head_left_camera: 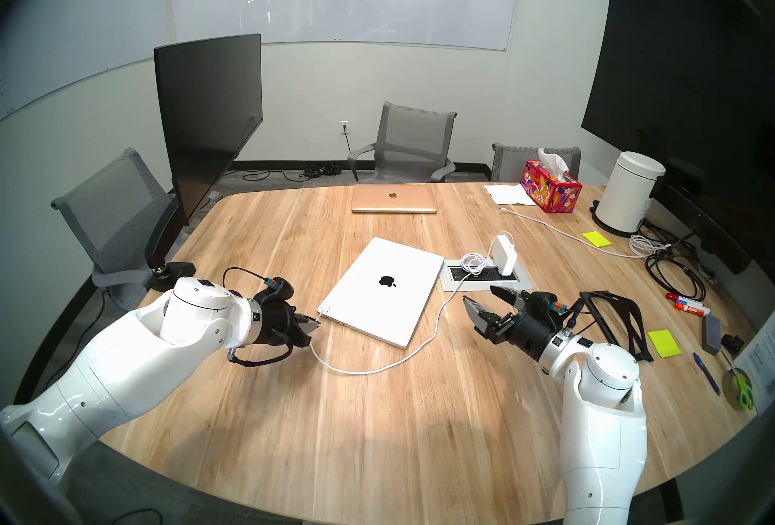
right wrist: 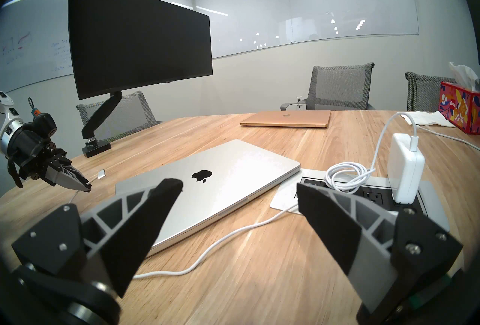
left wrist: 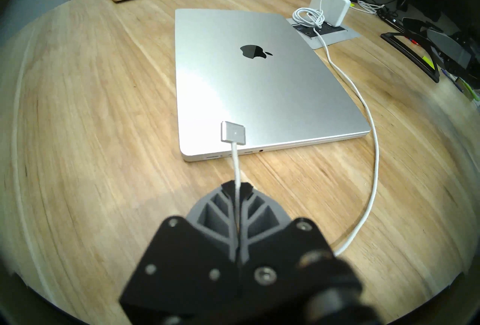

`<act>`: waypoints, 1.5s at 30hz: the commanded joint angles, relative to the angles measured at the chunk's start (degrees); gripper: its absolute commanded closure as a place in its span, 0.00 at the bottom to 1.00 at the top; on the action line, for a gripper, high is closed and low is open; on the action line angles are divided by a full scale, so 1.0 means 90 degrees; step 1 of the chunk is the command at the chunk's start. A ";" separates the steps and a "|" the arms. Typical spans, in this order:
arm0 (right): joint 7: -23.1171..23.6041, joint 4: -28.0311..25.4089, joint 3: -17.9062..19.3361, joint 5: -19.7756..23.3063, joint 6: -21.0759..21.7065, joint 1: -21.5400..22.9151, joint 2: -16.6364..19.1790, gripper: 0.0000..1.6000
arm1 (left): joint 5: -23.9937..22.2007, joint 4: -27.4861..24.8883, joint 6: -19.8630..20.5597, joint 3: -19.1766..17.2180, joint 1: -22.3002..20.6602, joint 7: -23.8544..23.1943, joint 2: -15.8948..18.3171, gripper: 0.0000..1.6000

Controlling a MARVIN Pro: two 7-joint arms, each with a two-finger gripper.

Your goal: Unplug the charging cable from the port of the MacBook and lay it on the desk

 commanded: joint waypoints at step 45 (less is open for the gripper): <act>0.0002 -0.0102 -0.0002 0.0047 -0.0003 0.0036 0.0003 0.00 | -0.0703 -0.0303 -0.1021 -0.0858 0.1617 -0.0543 0.1215 0.00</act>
